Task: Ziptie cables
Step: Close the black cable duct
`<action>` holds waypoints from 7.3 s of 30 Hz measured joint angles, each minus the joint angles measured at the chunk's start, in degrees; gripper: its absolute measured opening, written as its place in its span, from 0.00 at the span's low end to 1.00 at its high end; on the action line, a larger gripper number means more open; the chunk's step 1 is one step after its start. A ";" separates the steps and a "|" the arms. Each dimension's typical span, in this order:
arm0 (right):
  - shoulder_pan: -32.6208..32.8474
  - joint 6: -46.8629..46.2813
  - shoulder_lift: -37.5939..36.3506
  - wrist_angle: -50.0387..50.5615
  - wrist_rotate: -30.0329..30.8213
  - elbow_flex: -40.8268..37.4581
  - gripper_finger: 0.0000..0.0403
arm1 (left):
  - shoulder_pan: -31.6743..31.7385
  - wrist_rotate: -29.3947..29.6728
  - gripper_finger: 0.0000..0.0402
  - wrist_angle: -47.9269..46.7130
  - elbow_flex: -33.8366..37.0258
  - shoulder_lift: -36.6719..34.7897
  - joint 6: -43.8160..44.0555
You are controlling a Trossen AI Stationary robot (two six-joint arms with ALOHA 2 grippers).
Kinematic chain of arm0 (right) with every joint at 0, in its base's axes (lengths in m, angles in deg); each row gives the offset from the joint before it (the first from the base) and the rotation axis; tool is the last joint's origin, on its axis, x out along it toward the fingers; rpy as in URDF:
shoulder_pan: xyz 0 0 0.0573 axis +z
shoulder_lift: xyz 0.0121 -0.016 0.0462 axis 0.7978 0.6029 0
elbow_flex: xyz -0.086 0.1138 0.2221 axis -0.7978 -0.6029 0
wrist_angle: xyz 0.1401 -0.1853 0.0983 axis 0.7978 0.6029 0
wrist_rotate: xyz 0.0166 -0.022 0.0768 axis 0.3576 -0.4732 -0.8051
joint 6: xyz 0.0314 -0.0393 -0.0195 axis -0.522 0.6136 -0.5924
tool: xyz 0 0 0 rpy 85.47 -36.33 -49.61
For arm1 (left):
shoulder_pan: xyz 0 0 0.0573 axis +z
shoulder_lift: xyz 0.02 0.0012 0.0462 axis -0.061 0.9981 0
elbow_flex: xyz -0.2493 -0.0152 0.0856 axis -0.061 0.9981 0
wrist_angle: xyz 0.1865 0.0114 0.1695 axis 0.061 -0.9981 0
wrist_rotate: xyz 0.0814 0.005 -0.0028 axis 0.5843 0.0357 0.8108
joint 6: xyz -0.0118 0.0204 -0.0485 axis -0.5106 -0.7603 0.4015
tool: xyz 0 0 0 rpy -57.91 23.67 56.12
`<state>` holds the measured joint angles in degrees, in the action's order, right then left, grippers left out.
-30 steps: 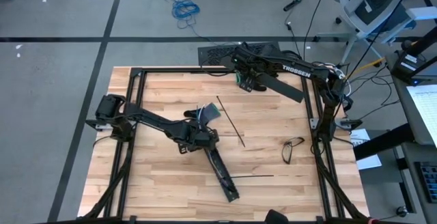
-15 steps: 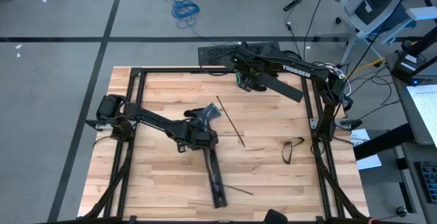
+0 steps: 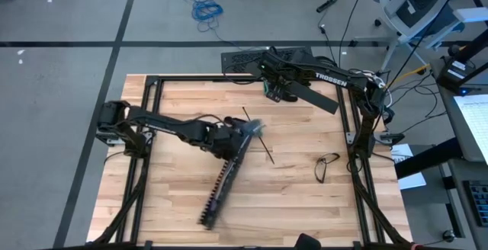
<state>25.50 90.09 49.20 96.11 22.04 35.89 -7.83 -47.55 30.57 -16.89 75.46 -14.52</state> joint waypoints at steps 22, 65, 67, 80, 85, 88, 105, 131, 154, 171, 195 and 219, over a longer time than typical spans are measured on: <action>-0.79 -3.63 -0.09 0.33 0.02 0.00 0.58 | 8.46 -6.93 0.00 -12.42 -3.36 -6.50 -42.16; -4.63 -4.13 -8.90 6.38 0.48 0.02 0.58 | -0.51 0.99 0.11 -1.09 -12.21 17.16 -68.35; -4.61 -4.11 -8.96 7.10 0.48 0.02 0.58 | -0.51 1.01 0.15 0.86 -12.21 17.42 -66.69; -4.76 -1.50 -8.98 7.72 0.48 0.02 0.58 | 1.77 -0.24 0.42 0.62 -20.68 17.32 -64.25; -4.76 0.99 -9.31 7.67 0.26 0.02 0.58 | 2.95 0.10 0.44 -17.34 -35.52 17.13 -72.70; -5.02 2.71 -10.41 7.65 0.39 0.02 0.58 | 3.49 4.40 0.44 -29.75 -42.20 16.16 -77.66; 4.95 1.99 -13.71 12.35 -16.98 0.02 0.58 | 7.35 42.20 0.45 -36.59 -44.71 -19.09 -69.27; 32.46 -19.22 5.04 -5.52 -24.84 -0.02 0.58 | 5.35 18.05 0.44 -39.82 -8.87 -38.00 -73.38; 32.74 -9.35 15.97 -9.27 -27.91 -0.02 0.62 | 0.48 22.54 0.44 -20.25 17.75 -43.73 -56.40; 32.70 -9.07 15.87 -11.65 -26.86 -0.02 0.62 | 0.48 23.87 0.44 -20.15 17.89 -43.73 -56.38; 32.75 -9.04 15.78 -11.02 -26.54 -0.02 0.60 | 0.48 23.90 0.44 -19.19 17.89 -43.73 -54.90; 32.58 -11.82 15.88 1.59 -23.85 6.85 0.57 | 0.50 26.43 0.44 -18.80 17.89 -43.73 -54.90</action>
<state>58.08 78.27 65.08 97.70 -1.81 42.74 -7.34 -21.12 11.76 1.00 31.73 -69.42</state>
